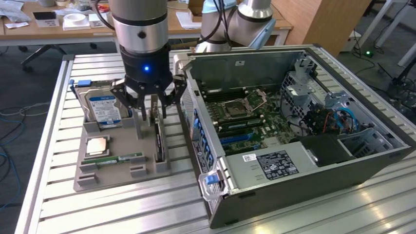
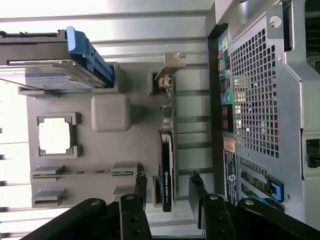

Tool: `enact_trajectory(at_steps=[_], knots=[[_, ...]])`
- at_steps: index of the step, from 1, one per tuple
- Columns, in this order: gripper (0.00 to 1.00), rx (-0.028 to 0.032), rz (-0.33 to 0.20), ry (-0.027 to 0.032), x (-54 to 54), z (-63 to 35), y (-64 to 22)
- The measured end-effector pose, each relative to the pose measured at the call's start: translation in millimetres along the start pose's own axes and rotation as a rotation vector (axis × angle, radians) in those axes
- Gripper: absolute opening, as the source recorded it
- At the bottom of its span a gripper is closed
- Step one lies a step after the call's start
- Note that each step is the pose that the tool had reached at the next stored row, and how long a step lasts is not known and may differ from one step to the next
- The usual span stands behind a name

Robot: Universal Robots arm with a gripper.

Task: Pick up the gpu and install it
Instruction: 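Pick up the gpu and move the gpu toward the slot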

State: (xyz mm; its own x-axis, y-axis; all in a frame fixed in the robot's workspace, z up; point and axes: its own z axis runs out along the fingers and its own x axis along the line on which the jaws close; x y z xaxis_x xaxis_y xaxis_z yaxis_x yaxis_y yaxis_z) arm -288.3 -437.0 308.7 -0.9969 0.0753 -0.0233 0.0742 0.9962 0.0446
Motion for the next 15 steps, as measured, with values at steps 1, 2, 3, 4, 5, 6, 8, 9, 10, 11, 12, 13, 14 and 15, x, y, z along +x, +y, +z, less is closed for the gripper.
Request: enact_trajectory(at_steps=[1,2,3,4,5,6,8,9,10,11,12,13,14,15], knots=[[0.47,-0.0001,0.000,-0.0001,0.0,1.7,-0.1],[0.47,0.0000,0.000,0.0000,0.1,3.5,-0.1],[0.47,0.0000,0.000,0.0000,0.1,5.1,-0.2],[0.47,0.0000,0.000,0.0000,0.2,6.6,-0.3],[0.47,0.0000,0.000,-0.0001,0.2,8.0,-0.4],[0.47,-0.0001,0.000,-0.0001,0.2,9.4,-0.4],[0.47,0.0000,0.000,-0.0001,0.3,12.6,-0.6],[0.47,0.0000,0.000,-0.0001,0.3,14.5,-0.6],[0.47,0.0000,0.000,0.0000,0.4,16.2,-0.7],[0.47,0.0000,0.000,0.0000,0.4,17.9,-0.8],[0.47,-0.0001,0.000,-0.0001,0.4,19.6,-0.8],[0.47,0.0000,0.000,0.0000,0.5,21.0,-0.9],[0.47,0.0000,0.000,0.0000,0.5,22.4,-1.0],[0.47,0.0000,0.000,0.0000,0.6,23.8,-1.1]])
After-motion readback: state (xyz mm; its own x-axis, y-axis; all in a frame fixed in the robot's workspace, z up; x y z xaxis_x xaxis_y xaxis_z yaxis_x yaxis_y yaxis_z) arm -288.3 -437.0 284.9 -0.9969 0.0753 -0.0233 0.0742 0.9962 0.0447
